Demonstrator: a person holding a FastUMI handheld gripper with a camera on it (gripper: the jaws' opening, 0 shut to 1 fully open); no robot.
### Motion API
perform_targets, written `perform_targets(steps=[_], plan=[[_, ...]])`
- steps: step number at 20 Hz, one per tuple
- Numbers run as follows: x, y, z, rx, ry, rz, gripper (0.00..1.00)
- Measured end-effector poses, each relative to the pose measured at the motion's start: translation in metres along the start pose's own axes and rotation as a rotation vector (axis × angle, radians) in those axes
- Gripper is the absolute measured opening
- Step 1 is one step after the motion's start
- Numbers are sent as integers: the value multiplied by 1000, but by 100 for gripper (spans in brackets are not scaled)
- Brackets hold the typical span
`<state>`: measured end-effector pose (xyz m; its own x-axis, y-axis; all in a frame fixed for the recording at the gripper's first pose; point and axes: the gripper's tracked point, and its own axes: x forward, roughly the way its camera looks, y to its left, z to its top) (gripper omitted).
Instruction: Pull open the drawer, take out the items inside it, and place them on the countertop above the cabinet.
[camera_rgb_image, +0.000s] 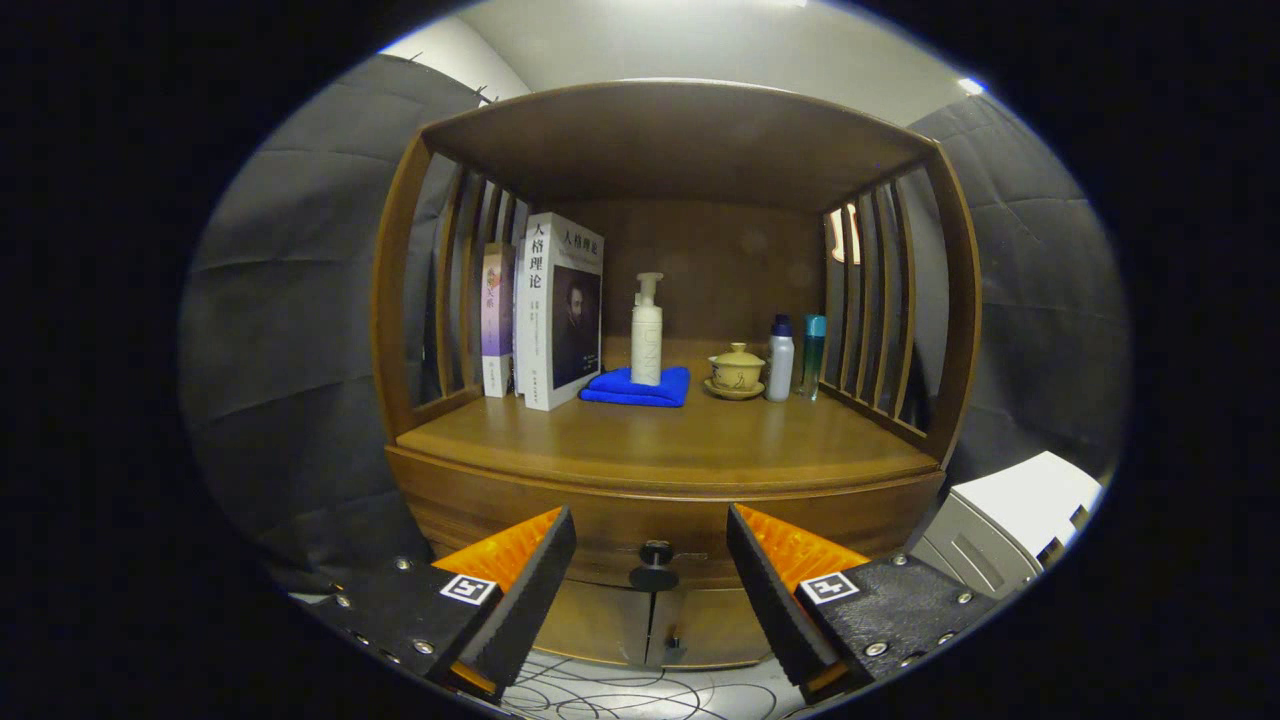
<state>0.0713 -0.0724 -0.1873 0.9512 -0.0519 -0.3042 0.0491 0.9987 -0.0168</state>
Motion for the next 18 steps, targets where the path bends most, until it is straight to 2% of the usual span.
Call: perform_targets(steps=[3,7,15,18], plan=[[18,-10,-2,5,-19,-40,94],[34,-8,-12,2,-56,-47,95],[55,6,-65,-24,32,-48,94],[60,3,-75,-12,53,-49,89]])
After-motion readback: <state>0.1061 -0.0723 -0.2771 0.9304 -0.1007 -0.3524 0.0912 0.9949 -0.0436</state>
